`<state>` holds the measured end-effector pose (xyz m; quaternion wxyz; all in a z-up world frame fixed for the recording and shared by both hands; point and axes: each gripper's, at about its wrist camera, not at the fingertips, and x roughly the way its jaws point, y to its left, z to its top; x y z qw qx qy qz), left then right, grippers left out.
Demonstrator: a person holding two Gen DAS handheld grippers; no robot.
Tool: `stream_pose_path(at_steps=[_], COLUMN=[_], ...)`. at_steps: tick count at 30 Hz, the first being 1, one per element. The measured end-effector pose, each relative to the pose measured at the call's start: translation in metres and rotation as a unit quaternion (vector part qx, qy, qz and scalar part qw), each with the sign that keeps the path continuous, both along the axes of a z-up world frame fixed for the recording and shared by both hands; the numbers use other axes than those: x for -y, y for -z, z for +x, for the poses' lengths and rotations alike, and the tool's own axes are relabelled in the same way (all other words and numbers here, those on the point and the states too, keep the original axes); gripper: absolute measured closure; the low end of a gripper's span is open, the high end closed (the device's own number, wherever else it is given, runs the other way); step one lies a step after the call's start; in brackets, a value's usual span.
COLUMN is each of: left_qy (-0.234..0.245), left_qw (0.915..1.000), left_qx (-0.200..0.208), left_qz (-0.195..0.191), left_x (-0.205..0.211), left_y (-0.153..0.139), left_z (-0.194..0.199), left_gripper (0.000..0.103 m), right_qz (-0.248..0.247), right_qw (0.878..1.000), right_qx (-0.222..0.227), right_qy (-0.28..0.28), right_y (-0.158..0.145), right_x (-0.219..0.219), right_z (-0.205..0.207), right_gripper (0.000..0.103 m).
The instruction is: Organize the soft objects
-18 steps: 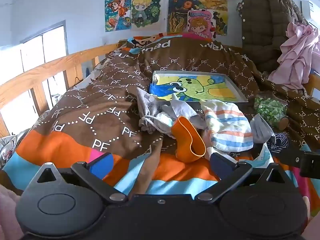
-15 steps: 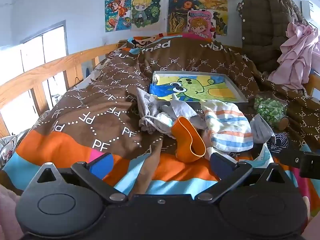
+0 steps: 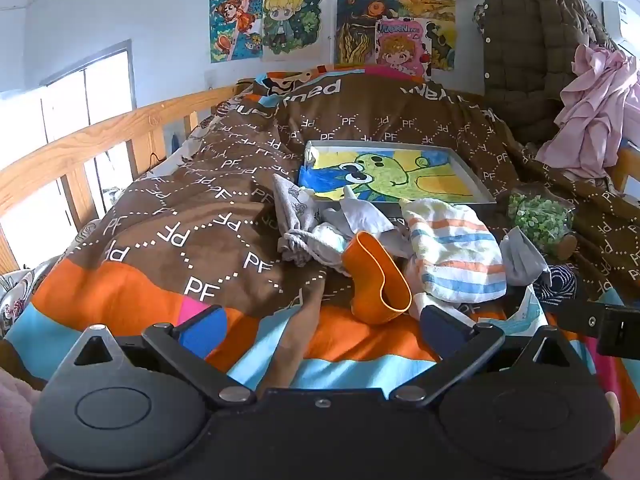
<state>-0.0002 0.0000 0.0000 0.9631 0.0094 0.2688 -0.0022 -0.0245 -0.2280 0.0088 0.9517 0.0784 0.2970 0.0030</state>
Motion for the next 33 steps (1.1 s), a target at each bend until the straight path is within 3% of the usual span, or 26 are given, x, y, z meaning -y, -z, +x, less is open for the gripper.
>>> stream_pose_path(at_steps=[33], left_qy=[-0.001], left_qw=[1.0], left_qx=[-0.006], left_qz=[-0.001], left_x=[0.002], left_y=[0.0042], left_z=[-0.0009], left_gripper=[0.001], right_qz=[0.003], right_qw=[1.0], right_qx=[-0.003], right_qy=[0.0], right_y=[0.0008], right_x=[0.0013], right_z=[0.0012], right_gripper=[0.0])
